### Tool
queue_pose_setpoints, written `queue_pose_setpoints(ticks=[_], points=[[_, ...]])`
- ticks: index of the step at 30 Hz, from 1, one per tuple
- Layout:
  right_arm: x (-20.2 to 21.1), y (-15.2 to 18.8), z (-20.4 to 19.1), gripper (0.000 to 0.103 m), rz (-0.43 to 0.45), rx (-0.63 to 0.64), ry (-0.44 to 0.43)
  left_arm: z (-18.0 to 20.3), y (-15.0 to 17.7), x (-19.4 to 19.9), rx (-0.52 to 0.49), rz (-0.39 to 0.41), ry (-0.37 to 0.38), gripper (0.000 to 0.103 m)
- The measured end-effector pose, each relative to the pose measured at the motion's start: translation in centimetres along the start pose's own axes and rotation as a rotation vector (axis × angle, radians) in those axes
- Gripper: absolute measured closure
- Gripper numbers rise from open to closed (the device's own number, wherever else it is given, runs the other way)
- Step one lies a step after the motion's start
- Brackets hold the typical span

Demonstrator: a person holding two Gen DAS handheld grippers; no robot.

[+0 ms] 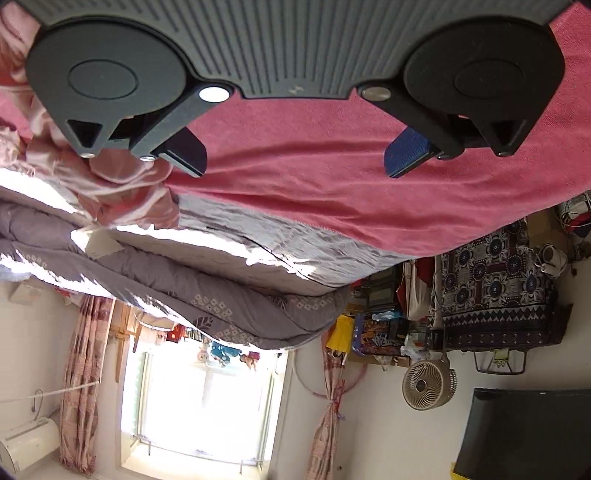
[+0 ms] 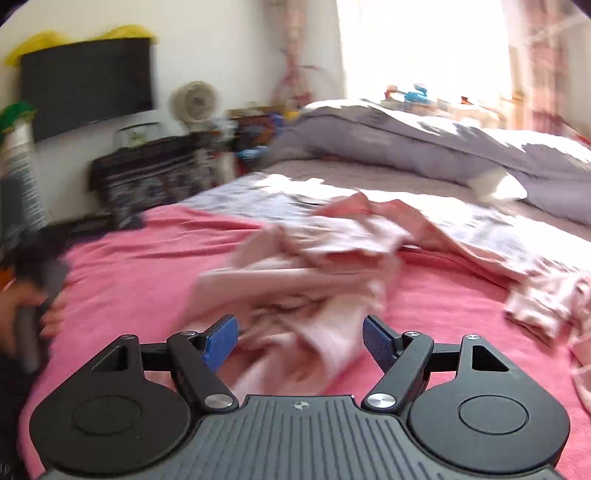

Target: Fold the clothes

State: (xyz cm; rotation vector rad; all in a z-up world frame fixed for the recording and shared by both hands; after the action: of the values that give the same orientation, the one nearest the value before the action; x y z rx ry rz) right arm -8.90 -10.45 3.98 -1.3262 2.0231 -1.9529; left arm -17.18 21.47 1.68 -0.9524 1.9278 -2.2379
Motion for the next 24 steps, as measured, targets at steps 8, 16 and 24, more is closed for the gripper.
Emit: queue_pose_setpoints(ticks=[8,16,24], points=[[-12.6,-7.5,-5.0,0.094,-0.078,-0.031,-0.056,-1.9,1.0,-1.2,0.117,-0.074,0.066,0.000],[-4.0,-9.0,-14.4,0.037,0.106,0.394,-0.269,-1.8,1.1,-0.6,0.100,-0.065,0.071,0.000],[-2.9,2.9,-1.2,0.038,-0.193,0.471,0.109,1.3,0.7,2.3,0.025,0.038,0.351,0.000]])
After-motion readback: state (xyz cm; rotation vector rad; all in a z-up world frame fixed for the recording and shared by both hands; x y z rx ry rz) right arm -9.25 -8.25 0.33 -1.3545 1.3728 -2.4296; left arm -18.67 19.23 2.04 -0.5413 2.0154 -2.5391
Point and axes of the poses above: each gripper's, at about its wrist camera, not at the fingertips, and x roughly against the way its jaws point, z to its right, y to its underside, the point moved 6 cm from there along -x, roughly the way its jaws point, and after that the axes turned 4 degrees about -y, right-handed, at the moved point
